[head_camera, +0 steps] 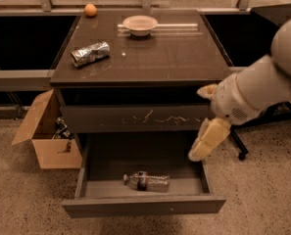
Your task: Pick water bottle from middle drawer and place on counter
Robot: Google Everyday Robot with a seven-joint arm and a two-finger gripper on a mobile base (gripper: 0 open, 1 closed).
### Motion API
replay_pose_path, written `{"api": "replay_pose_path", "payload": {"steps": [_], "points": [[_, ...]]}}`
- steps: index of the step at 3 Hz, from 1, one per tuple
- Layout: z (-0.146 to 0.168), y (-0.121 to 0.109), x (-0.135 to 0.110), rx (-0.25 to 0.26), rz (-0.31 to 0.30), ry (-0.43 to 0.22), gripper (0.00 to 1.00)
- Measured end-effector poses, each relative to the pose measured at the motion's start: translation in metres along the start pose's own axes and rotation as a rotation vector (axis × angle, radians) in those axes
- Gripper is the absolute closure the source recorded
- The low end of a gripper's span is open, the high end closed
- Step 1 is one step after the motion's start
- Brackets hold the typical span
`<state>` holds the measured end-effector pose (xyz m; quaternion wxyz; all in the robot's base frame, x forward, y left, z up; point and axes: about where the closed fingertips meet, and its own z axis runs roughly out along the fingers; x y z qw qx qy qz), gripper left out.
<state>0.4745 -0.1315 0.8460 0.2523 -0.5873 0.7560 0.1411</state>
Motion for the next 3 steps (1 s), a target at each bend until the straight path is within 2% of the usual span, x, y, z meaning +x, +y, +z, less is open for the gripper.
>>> {"api": "replay_pose_path", "payload": {"steps": [1,2,3], "points": [[0.055,0.013,-0.004,-0.069,0.036,-0.13,0.0],[0.058,0.013,-0.003,-0.073,0.034,-0.126,0.0],[0.106,0.012,0.011,-0.123,0.025,-0.121,0.0]]}}
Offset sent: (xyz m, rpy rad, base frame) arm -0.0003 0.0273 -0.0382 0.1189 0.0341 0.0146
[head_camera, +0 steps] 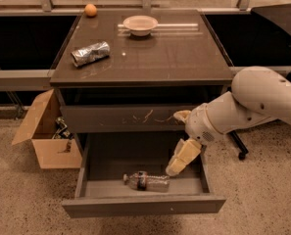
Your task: Pick water bottle from middle drawer and place on counter
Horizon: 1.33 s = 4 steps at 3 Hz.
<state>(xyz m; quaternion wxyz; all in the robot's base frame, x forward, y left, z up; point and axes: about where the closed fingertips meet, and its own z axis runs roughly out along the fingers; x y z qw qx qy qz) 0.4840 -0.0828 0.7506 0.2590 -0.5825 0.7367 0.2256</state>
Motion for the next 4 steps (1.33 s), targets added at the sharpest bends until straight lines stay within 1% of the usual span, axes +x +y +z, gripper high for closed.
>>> {"api": "replay_pose_path", "payload": {"steps": [1,2,3,4], "points": [[0.05,0.001,0.02,-0.042,-0.018,0.013,0.0],[0.12,0.003,0.045,-0.096,-0.028,0.039,0.0],[0.166,-0.003,0.064,-0.118,-0.02,0.014,0.0],[0.227,-0.025,0.087,-0.129,0.006,-0.042,0.0]]}}
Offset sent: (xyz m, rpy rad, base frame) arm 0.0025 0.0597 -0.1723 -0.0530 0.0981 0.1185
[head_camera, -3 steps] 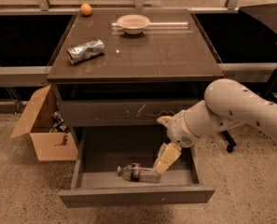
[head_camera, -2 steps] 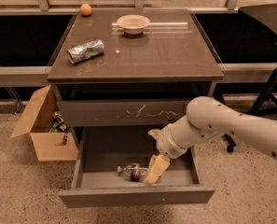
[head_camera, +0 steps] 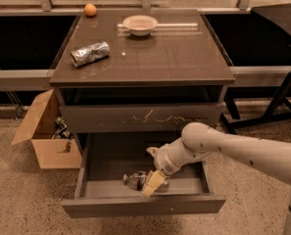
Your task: Pick water bottle from middle drawer and place on counter
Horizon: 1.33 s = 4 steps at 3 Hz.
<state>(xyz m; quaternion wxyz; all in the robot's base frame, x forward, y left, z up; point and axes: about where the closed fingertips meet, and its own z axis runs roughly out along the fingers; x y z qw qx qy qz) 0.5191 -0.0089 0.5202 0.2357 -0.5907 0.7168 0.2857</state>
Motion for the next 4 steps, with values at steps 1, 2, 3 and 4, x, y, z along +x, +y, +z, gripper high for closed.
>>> {"api": "replay_pose_path", "payload": {"steps": [1,2,3,4], "points": [[0.0,0.0,0.0,0.0,0.0,0.0,0.0],[0.011,-0.024,0.033,0.054,-0.028,0.018,0.0],[0.019,-0.041,0.054,0.088,-0.038,0.037,0.0],[0.028,-0.059,0.071,0.117,-0.029,0.037,0.0]]}}
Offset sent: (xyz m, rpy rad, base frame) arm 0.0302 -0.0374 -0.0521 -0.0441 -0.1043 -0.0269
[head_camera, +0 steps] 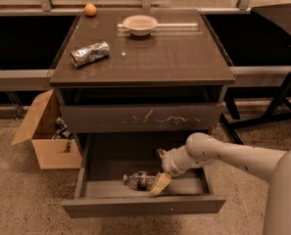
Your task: Pick water bottle from middle drawer and place on counter
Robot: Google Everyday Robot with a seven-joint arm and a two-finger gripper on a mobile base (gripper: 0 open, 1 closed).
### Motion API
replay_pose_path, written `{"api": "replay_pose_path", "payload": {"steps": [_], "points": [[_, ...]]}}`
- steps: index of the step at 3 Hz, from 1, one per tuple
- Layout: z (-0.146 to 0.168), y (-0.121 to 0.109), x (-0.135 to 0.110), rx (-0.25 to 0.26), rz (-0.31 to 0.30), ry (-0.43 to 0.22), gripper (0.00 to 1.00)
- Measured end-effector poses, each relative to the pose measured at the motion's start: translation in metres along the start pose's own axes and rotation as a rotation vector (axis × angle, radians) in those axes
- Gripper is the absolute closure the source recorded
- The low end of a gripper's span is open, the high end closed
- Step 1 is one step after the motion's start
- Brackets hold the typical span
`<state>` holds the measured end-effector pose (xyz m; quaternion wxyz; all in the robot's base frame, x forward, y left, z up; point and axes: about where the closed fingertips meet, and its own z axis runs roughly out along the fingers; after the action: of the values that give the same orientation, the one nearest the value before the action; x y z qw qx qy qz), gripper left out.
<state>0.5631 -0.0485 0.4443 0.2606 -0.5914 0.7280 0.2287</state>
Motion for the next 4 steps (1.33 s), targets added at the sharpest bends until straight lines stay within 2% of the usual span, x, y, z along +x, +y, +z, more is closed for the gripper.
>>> {"api": "replay_pose_path", "payload": {"steps": [2,4], "points": [[0.019,-0.03,0.009,0.047,-0.018,0.004,0.0],[0.052,-0.035,0.015,0.03,-0.022,0.04,0.0]]}}
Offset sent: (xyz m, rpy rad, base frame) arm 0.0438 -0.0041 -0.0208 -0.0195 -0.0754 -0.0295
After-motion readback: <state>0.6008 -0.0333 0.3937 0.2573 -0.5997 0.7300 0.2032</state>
